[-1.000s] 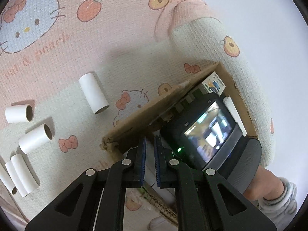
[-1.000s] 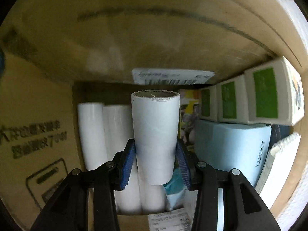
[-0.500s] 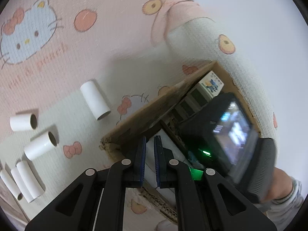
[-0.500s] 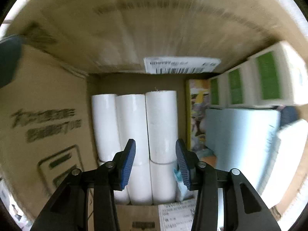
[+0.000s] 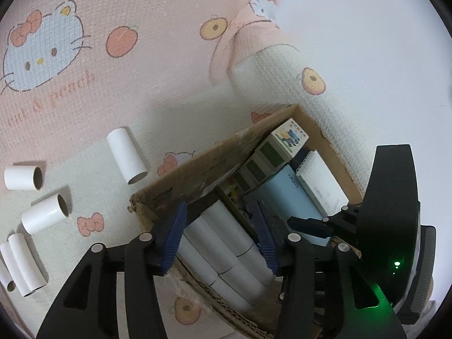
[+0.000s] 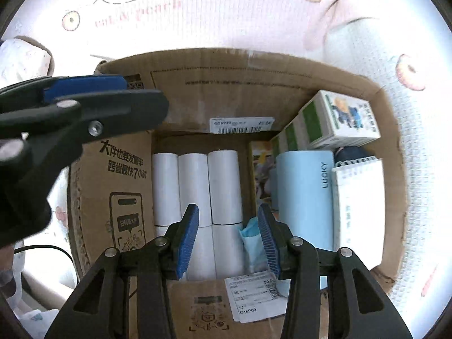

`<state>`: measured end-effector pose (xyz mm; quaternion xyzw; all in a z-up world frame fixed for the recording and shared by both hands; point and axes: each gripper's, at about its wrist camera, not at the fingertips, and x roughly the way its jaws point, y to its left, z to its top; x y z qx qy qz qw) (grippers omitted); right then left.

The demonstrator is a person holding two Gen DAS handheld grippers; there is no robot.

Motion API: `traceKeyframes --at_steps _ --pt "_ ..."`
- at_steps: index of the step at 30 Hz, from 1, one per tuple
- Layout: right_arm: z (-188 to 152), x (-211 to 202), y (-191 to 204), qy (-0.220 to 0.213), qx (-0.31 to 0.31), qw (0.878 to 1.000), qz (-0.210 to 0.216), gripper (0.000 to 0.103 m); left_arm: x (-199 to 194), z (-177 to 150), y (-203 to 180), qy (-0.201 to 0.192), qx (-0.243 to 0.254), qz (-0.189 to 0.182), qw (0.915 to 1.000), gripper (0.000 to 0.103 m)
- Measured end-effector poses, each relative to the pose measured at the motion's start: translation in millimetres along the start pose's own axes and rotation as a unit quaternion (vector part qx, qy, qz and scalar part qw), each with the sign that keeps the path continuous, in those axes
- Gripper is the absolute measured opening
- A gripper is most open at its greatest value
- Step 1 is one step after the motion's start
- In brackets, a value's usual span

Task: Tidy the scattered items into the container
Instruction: 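Withdraw the right gripper from the box back toward the mat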

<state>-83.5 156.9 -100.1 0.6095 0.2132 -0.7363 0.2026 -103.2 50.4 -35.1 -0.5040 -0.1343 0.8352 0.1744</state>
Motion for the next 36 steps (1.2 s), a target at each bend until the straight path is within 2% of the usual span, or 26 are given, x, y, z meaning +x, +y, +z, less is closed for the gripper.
traceKeyframes --at_steps 5,8,12,15,19,20,23,25,29,31,32,36 --pt "-3 11 -8 -0.001 0.003 1.000 0.009 0.043 -10 -10 -15 -0.029 0.064 0.038 0.9969 0.058" --pt "-9 14 -10 -0.013 0.009 1.000 -0.006 0.043 -17 -19 -19 -0.056 0.092 0.052 0.9929 0.058" --pt "-17 0 -10 -0.067 0.004 0.997 -0.036 0.043 -24 -31 -19 -0.079 0.091 0.022 0.9925 0.058" --pt "-26 -19 -7 -0.118 0.010 0.992 -0.039 0.043 -31 -41 -22 -0.103 0.100 -0.006 0.9896 0.058" --pt "-38 -33 -3 -0.180 0.025 0.983 -0.024 0.044 -40 -60 -27 -0.148 0.111 0.027 0.9823 0.058" --pt "-42 -36 0 -0.191 0.019 0.981 -0.030 0.045 -40 -62 -25 -0.143 0.104 0.037 0.9835 0.058" --pt "-56 -45 16 -0.237 -0.004 0.970 -0.049 0.046 -37 -67 -18 -0.110 0.090 0.014 0.9897 0.058" --pt "-63 -46 26 -0.258 -0.022 0.964 -0.060 0.046 -40 -71 -12 -0.097 0.080 0.013 0.9920 0.058" --pt "-78 -59 49 -0.316 -0.066 0.943 -0.087 0.048 -54 -82 4 -0.107 0.062 0.024 0.9920 0.058" --pt "-82 -63 60 -0.337 -0.078 0.933 -0.097 0.054 -64 -90 14 -0.121 0.058 0.032 0.9905 0.058" --pt "-83 -64 64 -0.341 -0.081 0.931 -0.097 0.057 -68 -92 19 -0.126 0.054 0.033 0.9901 0.058" --pt "-85 -70 83 -0.358 -0.089 0.926 -0.077 0.058 -81 -101 46 -0.113 0.016 0.013 0.9934 0.058"
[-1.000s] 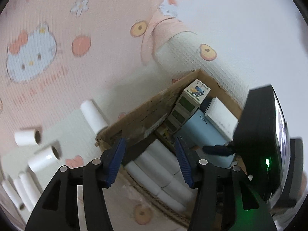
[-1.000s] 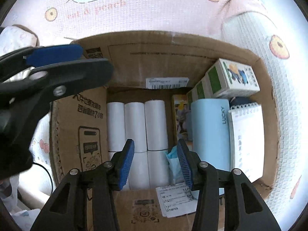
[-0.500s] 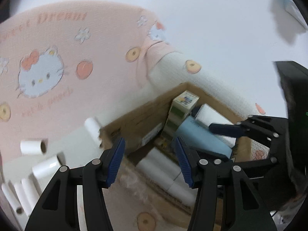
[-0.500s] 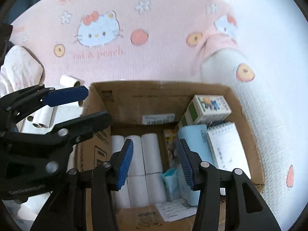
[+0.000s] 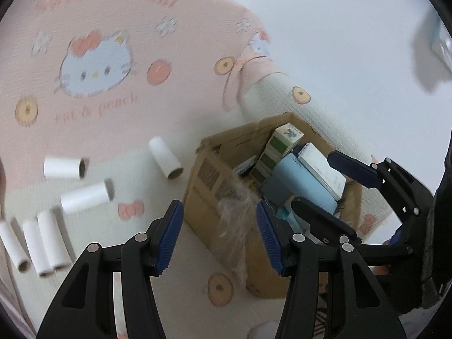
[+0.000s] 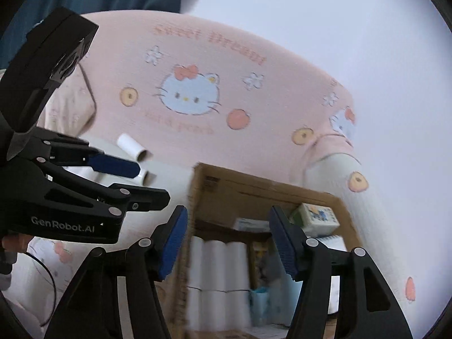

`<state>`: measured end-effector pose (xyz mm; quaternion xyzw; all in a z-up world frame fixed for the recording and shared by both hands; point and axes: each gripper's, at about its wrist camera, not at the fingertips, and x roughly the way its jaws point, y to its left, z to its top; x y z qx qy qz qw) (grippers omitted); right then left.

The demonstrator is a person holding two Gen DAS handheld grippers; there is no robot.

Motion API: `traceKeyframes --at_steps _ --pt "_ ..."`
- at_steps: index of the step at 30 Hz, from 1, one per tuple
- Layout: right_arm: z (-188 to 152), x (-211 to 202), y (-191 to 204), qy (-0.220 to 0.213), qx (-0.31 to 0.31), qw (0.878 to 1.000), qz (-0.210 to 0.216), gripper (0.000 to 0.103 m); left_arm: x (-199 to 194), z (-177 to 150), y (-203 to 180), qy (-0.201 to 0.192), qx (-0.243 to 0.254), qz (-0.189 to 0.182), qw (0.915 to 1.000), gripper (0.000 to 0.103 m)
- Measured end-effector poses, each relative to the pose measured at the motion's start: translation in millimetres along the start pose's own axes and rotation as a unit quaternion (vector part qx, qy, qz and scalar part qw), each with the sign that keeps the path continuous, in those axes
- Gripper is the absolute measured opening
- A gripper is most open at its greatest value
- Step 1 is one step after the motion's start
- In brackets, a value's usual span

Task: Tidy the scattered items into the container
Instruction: 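Withdraw the right gripper from the box back toward the mat, then move the open right gripper to a white tube lying on the mat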

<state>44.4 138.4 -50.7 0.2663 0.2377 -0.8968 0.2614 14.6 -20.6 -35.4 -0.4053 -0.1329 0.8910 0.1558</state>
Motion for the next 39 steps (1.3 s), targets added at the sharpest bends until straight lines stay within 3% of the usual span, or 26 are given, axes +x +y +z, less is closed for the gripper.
traceKeyframes --at_steps 7,16,21,24,27,34,39 --pt "9 4 32 -0.012 -0.019 1.000 -0.008 0.058 0 -25 44 0.035 -0.035 0.061 0.9969 0.058" --pt "19 20 74 -0.006 -0.049 0.998 0.024 0.059 -2 -52 110 0.044 -0.156 0.035 0.9862 0.058" --pt "41 28 93 0.005 -0.067 0.996 0.052 0.059 -8 -51 122 0.032 -0.148 0.060 0.9866 0.058" --pt "57 37 101 0.035 -0.084 0.994 0.066 0.059 -5 -45 131 0.036 -0.149 0.064 0.9862 0.058" --pt "80 52 98 0.076 -0.093 0.985 0.125 0.059 -1 -35 139 0.040 -0.142 0.073 0.9864 0.058" --pt "117 108 93 0.123 -0.139 0.970 0.155 0.059 14 -14 162 0.041 -0.138 0.105 0.9840 0.058" --pt "135 169 92 0.183 -0.091 0.960 0.194 0.059 27 -3 186 0.049 -0.146 0.123 0.9804 0.058"
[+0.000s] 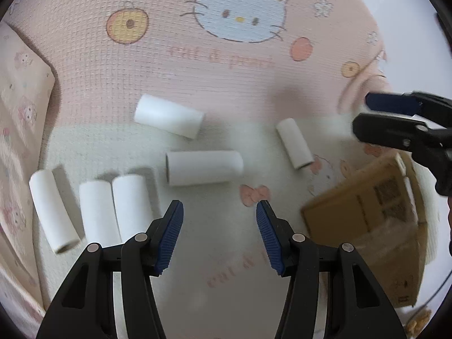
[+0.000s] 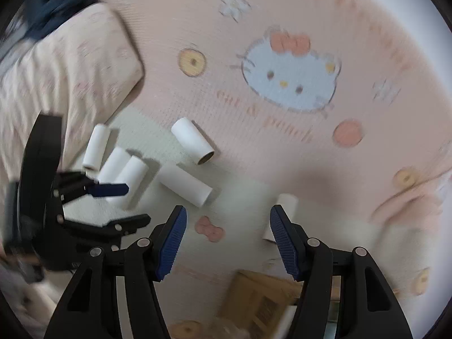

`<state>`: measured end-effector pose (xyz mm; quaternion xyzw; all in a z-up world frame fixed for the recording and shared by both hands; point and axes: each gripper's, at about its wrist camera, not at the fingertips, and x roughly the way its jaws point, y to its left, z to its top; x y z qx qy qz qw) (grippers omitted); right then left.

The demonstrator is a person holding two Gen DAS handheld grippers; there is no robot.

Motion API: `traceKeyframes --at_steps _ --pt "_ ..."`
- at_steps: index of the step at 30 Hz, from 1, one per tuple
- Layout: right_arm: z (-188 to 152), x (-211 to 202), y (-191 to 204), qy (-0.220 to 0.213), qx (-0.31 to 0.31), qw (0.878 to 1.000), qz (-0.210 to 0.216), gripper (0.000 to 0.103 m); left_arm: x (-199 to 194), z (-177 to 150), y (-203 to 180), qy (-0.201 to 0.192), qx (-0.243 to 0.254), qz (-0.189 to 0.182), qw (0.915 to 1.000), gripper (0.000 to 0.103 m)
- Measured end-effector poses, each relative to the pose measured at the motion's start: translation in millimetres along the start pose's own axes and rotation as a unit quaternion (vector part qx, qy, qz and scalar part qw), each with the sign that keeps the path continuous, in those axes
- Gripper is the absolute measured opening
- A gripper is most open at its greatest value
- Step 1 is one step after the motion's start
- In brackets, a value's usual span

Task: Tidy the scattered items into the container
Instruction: 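Move the open right gripper to a white tube lying on the mat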

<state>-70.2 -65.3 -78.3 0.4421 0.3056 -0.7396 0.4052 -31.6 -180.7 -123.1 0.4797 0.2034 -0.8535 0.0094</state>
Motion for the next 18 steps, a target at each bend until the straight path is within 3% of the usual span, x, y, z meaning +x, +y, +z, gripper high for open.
traceKeyframes --at_steps 3,11,18 --pt "16 32 -16 0.049 0.052 0.996 0.055 0.059 9 12 8 0.005 0.000 0.002 1.0000 0.058" --pt "22 113 -27 0.166 0.134 0.969 0.124 0.059 42 29 30 0.028 -0.026 0.003 0.9993 0.054" --pt "15 155 -30 0.210 0.218 0.938 0.167 0.059 62 39 40 0.041 -0.044 -0.001 0.9982 0.044"
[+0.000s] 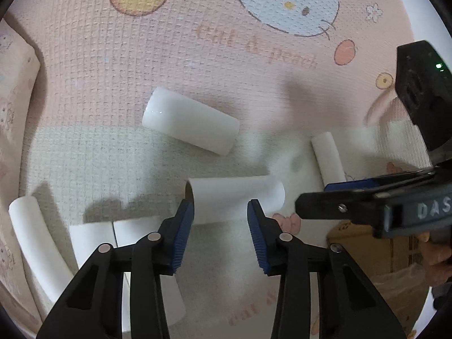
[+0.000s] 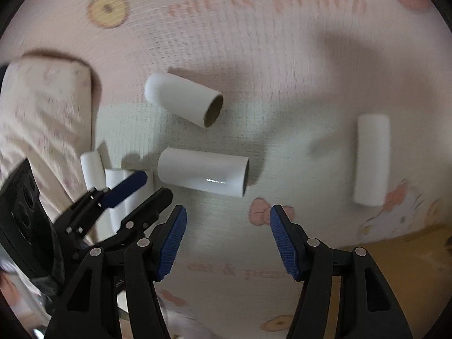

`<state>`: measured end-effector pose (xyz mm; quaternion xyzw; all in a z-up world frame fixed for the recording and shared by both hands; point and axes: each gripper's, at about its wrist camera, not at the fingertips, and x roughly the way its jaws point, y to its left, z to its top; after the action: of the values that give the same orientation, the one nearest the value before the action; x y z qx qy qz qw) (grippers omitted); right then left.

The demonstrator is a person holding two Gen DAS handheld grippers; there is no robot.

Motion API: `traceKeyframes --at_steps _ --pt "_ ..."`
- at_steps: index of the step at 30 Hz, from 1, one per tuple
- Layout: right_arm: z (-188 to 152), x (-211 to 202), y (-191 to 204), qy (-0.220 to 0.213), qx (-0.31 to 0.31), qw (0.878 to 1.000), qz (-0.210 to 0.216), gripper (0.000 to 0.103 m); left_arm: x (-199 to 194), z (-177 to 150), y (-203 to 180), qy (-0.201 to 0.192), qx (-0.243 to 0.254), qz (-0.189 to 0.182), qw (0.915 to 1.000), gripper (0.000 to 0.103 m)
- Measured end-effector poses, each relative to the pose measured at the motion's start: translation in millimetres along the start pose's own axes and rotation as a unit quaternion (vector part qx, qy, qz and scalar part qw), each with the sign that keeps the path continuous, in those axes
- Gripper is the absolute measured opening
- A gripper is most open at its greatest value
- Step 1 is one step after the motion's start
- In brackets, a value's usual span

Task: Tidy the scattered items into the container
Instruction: 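Move the open right gripper to a white tube lying on the mat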

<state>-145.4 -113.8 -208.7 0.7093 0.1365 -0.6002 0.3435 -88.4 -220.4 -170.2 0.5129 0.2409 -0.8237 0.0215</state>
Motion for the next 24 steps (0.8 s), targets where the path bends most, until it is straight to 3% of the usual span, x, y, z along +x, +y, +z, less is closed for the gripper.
traceKeyframes --at_steps 4,6,12,16,24 --pt "8 7 0 -0.009 0.011 1.000 -0.004 0.053 9 4 7 0.004 -0.014 0.003 0.9999 0.041" --pt "11 11 -1 -0.013 0.017 1.000 -0.004 0.044 14 5 7 0.010 -0.016 0.001 0.9998 0.035" --pt "17 29 -4 0.016 0.032 0.999 0.023 0.043 18 2 3 0.008 -0.001 -0.002 1.0000 0.035" --pt "22 34 -5 0.019 0.025 0.999 0.035 0.043 19 3 4 0.012 -0.007 -0.022 0.9997 0.035" --pt "24 36 -7 0.021 0.010 0.999 0.045 0.044 15 -3 7 0.014 -0.004 -0.027 0.9995 0.035"
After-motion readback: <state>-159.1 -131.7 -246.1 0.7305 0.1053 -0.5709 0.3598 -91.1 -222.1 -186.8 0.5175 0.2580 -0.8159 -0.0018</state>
